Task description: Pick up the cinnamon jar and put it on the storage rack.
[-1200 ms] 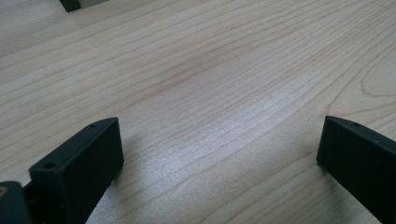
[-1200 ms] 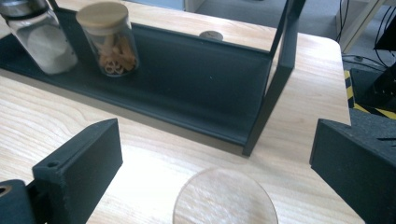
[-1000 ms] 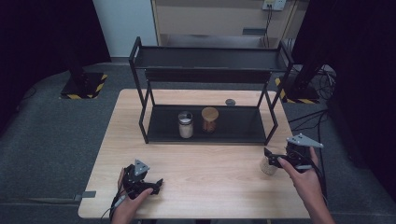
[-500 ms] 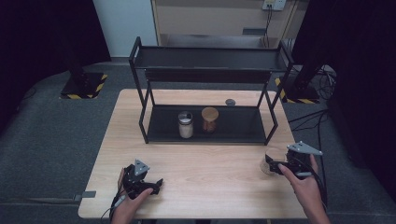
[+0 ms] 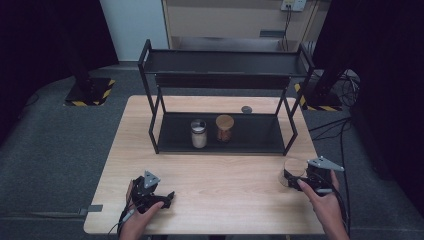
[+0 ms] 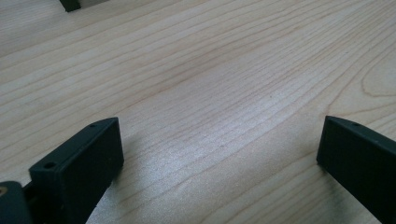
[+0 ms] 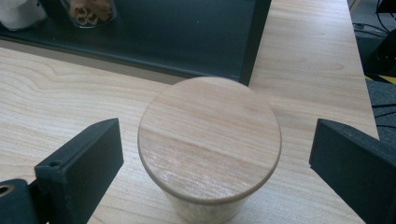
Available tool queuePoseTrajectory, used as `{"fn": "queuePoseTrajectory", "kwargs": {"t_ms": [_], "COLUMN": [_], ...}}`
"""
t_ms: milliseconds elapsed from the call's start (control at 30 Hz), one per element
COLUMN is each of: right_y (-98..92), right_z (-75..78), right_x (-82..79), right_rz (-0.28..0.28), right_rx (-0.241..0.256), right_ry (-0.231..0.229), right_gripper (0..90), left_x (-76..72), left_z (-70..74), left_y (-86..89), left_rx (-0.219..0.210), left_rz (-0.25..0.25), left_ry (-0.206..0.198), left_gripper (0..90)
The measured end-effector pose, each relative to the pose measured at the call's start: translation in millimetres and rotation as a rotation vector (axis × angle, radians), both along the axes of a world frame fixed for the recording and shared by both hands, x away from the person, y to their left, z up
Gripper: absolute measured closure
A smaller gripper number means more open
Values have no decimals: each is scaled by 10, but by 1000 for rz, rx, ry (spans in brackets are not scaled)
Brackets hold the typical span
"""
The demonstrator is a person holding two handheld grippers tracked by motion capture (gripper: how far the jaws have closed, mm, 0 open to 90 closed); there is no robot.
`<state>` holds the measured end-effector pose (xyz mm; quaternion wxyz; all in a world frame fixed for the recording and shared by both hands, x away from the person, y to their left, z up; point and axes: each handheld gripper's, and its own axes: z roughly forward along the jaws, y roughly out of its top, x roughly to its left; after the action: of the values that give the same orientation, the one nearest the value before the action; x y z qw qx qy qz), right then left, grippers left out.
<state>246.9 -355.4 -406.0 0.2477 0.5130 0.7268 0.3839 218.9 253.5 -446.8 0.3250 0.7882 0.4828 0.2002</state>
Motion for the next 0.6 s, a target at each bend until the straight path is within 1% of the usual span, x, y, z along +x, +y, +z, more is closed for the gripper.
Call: {"fn": "queuePoseTrajectory", "kwargs": {"t_ms": [300,600], "right_y": [-13,-32], "right_z": [-115,-202], "right_x": [-36,-50], "right_rz": [-3,-9], "right_rx": [18,21], "right_ry": [14,21], "right_gripper": [28,30], "left_x": [0,-2], "left_z": [0,0], "left_y": [0,-3], "left_rx": [0,0], "left_rz": [0,1], "left_ry": [0,0], "left_gripper": [0,0]}}
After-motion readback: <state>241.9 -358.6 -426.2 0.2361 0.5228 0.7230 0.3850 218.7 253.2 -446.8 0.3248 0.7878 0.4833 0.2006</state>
